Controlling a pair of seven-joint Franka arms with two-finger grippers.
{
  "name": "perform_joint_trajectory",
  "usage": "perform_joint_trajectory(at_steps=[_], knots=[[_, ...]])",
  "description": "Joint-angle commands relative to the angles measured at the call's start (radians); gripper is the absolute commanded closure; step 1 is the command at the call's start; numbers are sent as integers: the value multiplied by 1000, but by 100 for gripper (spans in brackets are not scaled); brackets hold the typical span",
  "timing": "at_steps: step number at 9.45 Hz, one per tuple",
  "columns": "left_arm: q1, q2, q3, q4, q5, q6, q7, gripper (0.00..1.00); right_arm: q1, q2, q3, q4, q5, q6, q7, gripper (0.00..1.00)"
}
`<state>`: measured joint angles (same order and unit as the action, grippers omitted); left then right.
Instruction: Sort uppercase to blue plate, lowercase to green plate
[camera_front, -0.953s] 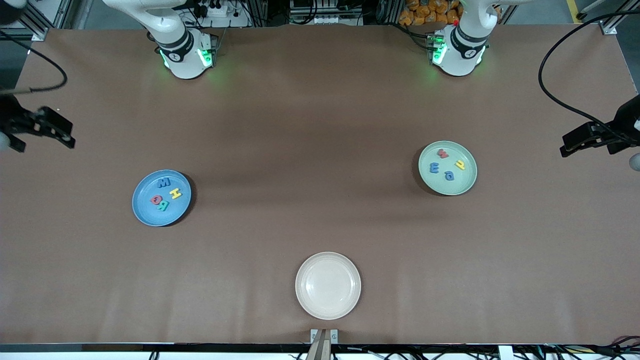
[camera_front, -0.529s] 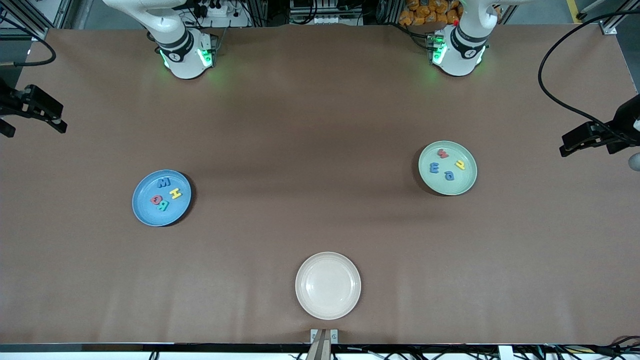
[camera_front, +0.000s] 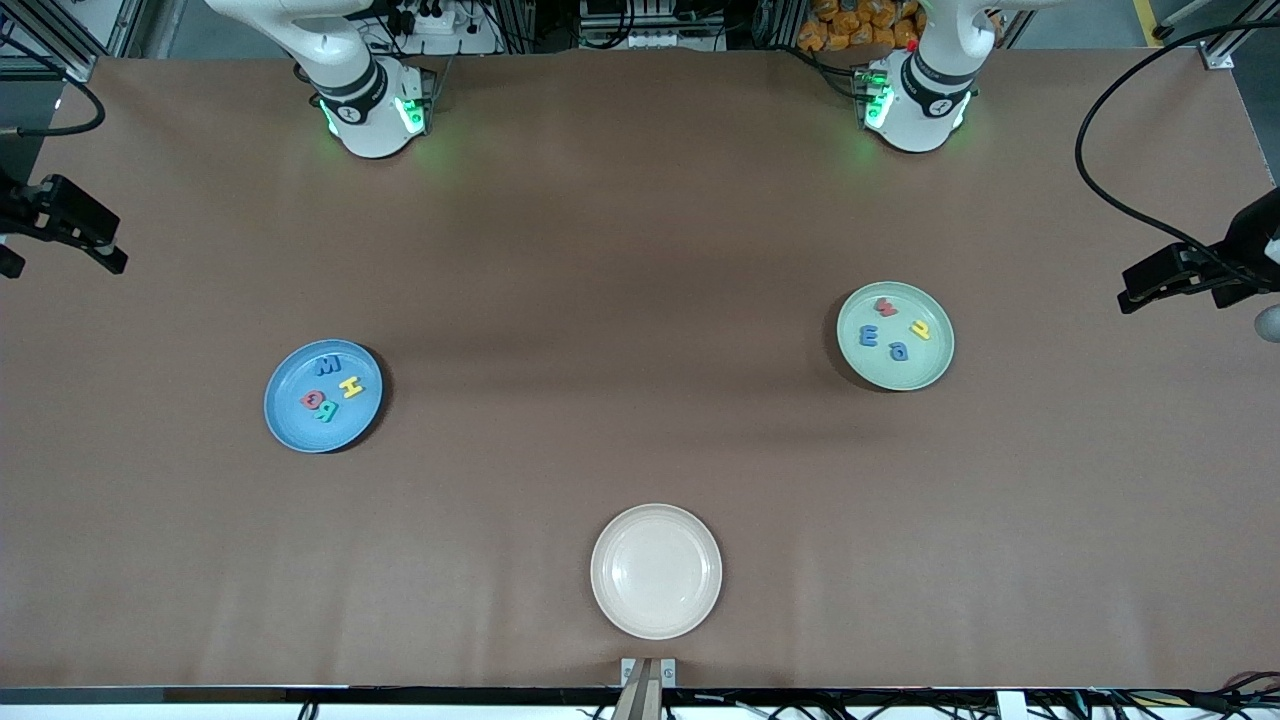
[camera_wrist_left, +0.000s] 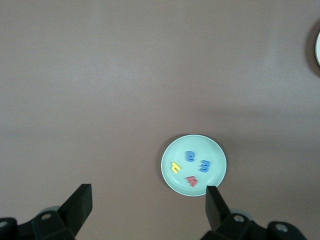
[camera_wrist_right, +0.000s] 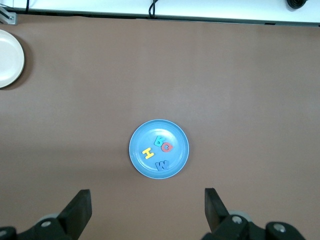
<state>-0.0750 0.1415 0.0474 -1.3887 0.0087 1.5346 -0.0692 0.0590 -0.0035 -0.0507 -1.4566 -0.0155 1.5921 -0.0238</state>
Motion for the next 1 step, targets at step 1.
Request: perform_joint_trajectory(at_steps=[1], knots=[[3,-7,3,5,-12,-16,20,0,-21,-9,12,-1,19,-9,24,0]])
